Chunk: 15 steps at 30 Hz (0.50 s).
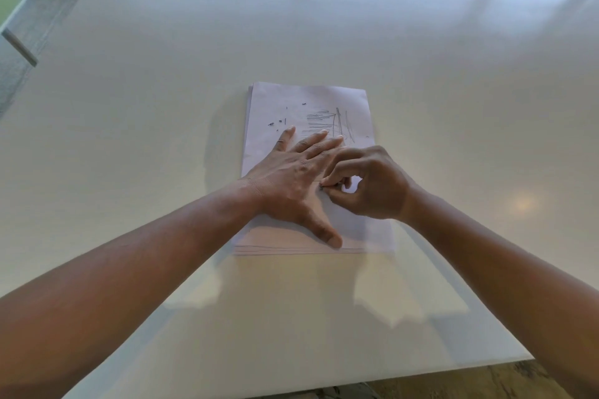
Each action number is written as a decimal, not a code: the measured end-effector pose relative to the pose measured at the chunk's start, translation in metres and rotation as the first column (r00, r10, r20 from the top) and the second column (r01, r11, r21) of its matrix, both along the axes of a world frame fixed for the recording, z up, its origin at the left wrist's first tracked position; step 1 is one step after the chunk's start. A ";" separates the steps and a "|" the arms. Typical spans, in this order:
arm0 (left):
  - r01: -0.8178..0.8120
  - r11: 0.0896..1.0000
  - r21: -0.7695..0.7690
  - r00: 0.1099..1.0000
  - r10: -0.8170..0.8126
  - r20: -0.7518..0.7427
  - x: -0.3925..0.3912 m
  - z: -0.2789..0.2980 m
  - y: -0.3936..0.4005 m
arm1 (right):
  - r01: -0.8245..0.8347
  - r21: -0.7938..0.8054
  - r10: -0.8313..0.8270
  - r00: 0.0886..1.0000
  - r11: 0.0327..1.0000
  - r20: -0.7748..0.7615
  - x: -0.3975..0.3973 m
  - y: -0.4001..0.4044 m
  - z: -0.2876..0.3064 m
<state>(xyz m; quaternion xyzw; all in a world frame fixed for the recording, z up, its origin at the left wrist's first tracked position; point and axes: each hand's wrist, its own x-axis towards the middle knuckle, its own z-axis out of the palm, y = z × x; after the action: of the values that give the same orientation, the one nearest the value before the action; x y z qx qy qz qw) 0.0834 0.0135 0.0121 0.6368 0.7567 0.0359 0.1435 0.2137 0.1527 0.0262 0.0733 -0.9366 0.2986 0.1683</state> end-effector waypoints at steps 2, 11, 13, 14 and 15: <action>0.001 1.000 0.002 1.000 -0.001 0.001 0.000 0.000 0.000 | -0.029 0.005 0.029 0.999 1.000 0.024 -0.001 0.001 0.000; -0.002 1.000 -0.008 1.000 0.002 0.012 -0.001 0.001 -0.001 | 0.005 0.008 -0.005 1.000 1.000 0.022 -0.002 0.012 0.004; 0.004 1.000 0.005 1.000 -0.004 0.016 0.000 0.000 0.000 | -0.043 0.006 0.043 0.999 0.999 0.028 -0.009 0.001 0.001; 0.004 1.000 0.009 1.000 -0.004 0.021 0.000 0.000 0.000 | -0.058 0.008 0.058 0.998 0.998 0.038 -0.010 0.001 0.001; 0.002 1.000 0.008 1.000 -0.002 0.025 0.001 0.000 -0.001 | -0.066 0.011 0.065 0.997 0.998 0.052 -0.009 0.004 0.002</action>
<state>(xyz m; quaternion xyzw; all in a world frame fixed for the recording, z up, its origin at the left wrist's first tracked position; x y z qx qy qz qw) 0.0840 0.0127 0.0118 0.6374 0.7542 0.0467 0.1505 0.2051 0.1563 0.0280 0.0975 -0.9395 0.2998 0.1338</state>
